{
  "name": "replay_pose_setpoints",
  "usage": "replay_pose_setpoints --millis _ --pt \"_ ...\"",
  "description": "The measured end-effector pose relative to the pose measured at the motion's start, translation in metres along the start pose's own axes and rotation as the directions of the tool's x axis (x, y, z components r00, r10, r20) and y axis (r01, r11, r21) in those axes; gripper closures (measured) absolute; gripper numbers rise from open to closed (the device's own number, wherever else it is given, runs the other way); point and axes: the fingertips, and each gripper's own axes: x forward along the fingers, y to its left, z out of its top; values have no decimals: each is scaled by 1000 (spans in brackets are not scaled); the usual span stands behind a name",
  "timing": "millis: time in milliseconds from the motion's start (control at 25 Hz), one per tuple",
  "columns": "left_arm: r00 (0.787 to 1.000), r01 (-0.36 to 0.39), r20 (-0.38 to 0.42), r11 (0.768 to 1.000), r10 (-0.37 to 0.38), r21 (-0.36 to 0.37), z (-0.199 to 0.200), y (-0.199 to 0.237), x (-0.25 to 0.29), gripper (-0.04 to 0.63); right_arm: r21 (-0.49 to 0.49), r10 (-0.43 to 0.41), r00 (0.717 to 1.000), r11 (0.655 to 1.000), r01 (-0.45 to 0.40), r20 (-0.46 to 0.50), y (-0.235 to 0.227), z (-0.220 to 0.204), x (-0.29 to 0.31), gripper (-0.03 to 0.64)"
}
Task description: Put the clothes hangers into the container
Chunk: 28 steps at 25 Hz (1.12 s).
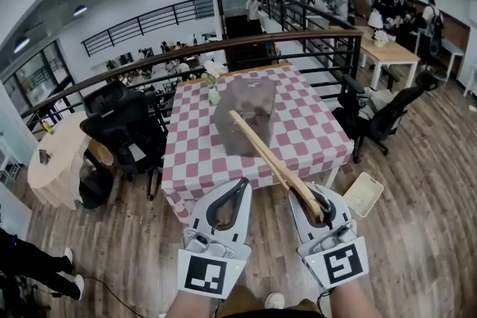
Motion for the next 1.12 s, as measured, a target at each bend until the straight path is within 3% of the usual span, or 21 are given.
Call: replay_pose_setpoints --millis 600,1120 --pt "1000 -21 -11 1000 21 -6 -26 19 16 586 16 22 1000 1000 -21 -12 -5 -24 21 551" --pt "999 -30 -18 1000 30 -6 -82 92 91 586 -23 24 999 999 -25 -31 -33 -62 115 551"
